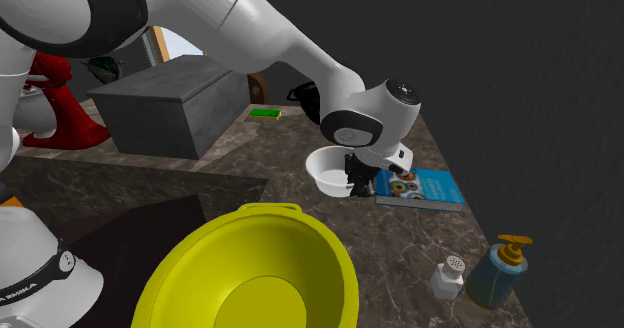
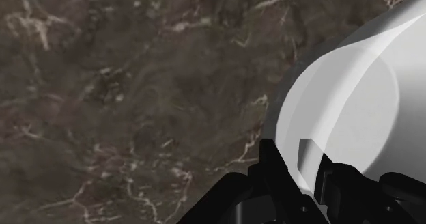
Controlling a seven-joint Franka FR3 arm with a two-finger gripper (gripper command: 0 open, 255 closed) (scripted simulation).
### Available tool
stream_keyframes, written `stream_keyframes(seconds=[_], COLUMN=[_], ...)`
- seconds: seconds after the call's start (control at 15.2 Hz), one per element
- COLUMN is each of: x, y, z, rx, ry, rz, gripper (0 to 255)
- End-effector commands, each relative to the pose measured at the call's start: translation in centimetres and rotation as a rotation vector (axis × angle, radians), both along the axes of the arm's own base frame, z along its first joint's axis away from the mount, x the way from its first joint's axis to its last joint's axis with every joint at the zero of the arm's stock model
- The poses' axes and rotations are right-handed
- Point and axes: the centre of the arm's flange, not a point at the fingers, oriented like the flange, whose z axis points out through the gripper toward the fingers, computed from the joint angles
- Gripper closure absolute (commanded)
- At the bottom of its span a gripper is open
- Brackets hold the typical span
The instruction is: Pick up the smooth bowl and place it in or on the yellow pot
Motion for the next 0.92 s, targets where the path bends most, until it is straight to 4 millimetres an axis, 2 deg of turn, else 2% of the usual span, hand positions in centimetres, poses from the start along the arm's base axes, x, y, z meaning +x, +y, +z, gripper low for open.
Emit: stream_keyframes(seconds=[0.0, 0.26, 0.86], x=[0.0, 0.0, 0.0], y=[0.0, 0.0, 0.0], z=[-0.1, -0.1, 4.7], rx=[0.0, 0.0, 0.0], ry=[0.001, 0.001, 0.001], rz=[0.0, 0.0, 0.0], gripper=[255, 255, 255])
